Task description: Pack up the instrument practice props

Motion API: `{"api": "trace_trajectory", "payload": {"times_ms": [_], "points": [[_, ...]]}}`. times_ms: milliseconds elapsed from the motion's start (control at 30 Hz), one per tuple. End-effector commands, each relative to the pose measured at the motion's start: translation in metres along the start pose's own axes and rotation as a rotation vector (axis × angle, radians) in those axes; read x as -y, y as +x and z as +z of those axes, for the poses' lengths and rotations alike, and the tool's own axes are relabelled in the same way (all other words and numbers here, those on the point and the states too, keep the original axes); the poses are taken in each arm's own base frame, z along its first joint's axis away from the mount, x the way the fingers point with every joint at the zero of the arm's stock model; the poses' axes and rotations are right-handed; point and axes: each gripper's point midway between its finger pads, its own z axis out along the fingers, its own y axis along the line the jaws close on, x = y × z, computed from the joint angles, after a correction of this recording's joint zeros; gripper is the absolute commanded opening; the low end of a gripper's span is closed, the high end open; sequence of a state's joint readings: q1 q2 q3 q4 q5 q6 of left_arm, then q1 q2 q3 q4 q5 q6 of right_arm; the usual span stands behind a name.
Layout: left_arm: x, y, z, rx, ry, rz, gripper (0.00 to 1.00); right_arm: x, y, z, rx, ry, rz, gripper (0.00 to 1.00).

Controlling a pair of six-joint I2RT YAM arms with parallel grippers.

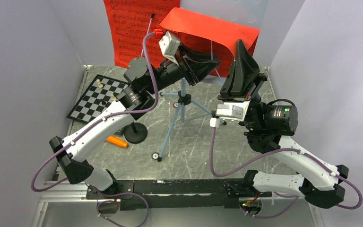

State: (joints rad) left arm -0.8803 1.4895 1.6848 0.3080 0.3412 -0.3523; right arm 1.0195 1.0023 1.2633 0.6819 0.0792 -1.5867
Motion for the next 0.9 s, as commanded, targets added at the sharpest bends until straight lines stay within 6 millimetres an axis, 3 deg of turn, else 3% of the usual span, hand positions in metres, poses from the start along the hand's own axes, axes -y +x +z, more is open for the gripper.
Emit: {"api": "trace_trajectory", "payload": {"times_ms": [0, 267, 533, 733, 867], "points": [[0.009, -0.025, 0.001, 0.063, 0.023, 0.037, 0.27, 0.026, 0.002, 0.002, -0.019, 0.056, 0.006, 0.0], [0.022, -0.034, -0.005, 0.102, 0.076, 0.057, 0.0, 0.037, 0.009, 0.0, -0.059, 0.092, 0.034, 0.0], [0.025, -0.031, -0.012, 0.103, 0.082, 0.074, 0.0, 0.075, 0.021, -0.006, -0.113, 0.213, 0.176, 0.0], [0.024, -0.03, -0.014, 0.1, 0.073, 0.081, 0.0, 0.128, 0.027, -0.019, -0.101, 0.358, 0.421, 0.0], [0.022, -0.027, -0.015, 0.097, 0.062, 0.082, 0.0, 0.144, 0.02, -0.024, -0.042, 0.353, 0.599, 0.0]]}}
